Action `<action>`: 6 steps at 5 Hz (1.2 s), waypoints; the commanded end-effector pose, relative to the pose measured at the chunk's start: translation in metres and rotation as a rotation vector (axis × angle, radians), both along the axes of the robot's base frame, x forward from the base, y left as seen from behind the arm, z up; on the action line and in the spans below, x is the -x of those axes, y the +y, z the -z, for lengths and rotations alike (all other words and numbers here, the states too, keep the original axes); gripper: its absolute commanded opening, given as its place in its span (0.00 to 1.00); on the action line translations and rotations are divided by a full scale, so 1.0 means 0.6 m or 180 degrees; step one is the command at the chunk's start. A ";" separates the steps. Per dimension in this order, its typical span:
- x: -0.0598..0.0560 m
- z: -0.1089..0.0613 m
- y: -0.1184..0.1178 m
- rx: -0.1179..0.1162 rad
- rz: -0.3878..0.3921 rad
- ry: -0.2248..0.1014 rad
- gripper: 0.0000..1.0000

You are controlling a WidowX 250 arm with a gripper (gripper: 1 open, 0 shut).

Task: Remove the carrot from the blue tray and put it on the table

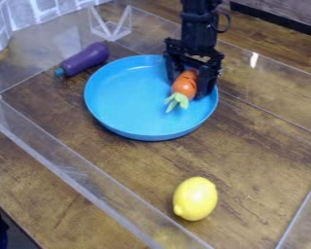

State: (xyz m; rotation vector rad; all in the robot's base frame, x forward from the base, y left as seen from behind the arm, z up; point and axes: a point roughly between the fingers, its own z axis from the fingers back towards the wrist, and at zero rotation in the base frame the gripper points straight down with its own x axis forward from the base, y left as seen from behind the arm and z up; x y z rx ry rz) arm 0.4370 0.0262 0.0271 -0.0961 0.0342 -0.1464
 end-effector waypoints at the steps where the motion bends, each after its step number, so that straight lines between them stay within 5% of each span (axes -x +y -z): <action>1: -0.011 -0.020 0.003 -0.0018 0.0234 -0.0058 1.00; 2: -0.015 -0.028 0.015 -0.0020 0.0385 -0.0039 1.00; 6: -0.011 -0.009 0.036 0.0024 -0.0073 0.0017 1.00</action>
